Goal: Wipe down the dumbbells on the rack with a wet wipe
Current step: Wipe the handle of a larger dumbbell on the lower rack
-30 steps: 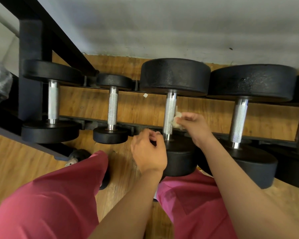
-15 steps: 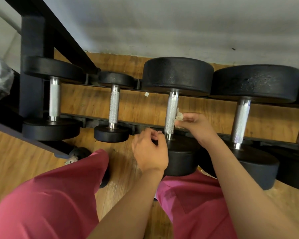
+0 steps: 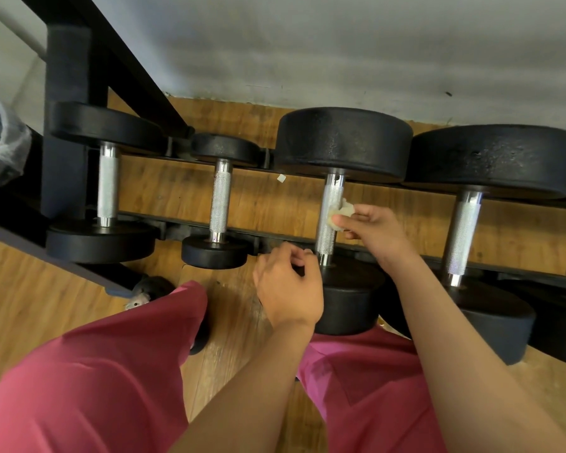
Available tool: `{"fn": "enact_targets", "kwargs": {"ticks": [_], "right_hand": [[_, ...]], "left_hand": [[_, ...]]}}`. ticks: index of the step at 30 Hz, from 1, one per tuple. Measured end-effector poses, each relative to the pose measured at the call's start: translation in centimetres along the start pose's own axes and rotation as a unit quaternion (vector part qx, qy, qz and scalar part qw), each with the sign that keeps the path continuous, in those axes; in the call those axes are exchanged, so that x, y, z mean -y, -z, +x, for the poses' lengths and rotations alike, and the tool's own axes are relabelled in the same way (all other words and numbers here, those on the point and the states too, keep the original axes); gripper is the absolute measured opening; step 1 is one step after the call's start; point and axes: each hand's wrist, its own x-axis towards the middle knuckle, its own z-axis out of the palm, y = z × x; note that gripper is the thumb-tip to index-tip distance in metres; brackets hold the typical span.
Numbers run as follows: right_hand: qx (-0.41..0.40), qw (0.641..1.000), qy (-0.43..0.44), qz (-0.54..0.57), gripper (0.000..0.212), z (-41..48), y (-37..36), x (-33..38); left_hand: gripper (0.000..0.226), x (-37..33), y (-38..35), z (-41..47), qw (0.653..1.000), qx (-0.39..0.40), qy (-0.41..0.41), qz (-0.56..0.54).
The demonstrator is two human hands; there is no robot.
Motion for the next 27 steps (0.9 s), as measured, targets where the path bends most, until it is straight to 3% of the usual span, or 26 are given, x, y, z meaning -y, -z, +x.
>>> {"fn": "enact_targets", "kwargs": {"ticks": [4, 8, 12, 17, 22, 27], "right_hand": [[-0.059, 0.998, 0.009, 0.027, 0.008, -0.2, -0.1, -0.5], [-0.008, 0.999, 0.001, 0.039, 0.014, -0.4, -0.6, 0.1], [-0.063, 0.995, -0.002, 0.072, 0.011, 0.1, -0.4, 0.0], [-0.023, 0.996, -0.004, 0.086, 0.022, 0.5, -1.0, 0.4], [-0.083, 0.991, -0.008, 0.103, 0.017, 0.7, -0.5, 0.2], [-0.018, 0.99, -0.008, 0.139, 0.027, 1.1, -1.2, 0.4]], "left_hand": [[0.017, 0.1, 0.0, 0.0, 1.0, -0.005, -0.01, -0.002], [0.018, 0.1, -0.2, 0.0, 1.0, -0.001, -0.004, -0.009], [0.018, 0.2, -0.3, 0.1, 1.0, -0.003, -0.008, -0.01], [0.02, 0.2, -0.4, 0.1, 1.0, -0.009, -0.013, -0.01], [0.015, 0.4, -0.4, 0.1, 1.0, -0.007, -0.014, -0.004], [0.015, 0.3, -0.5, 0.1, 1.0, -0.006, -0.009, -0.012]]}}
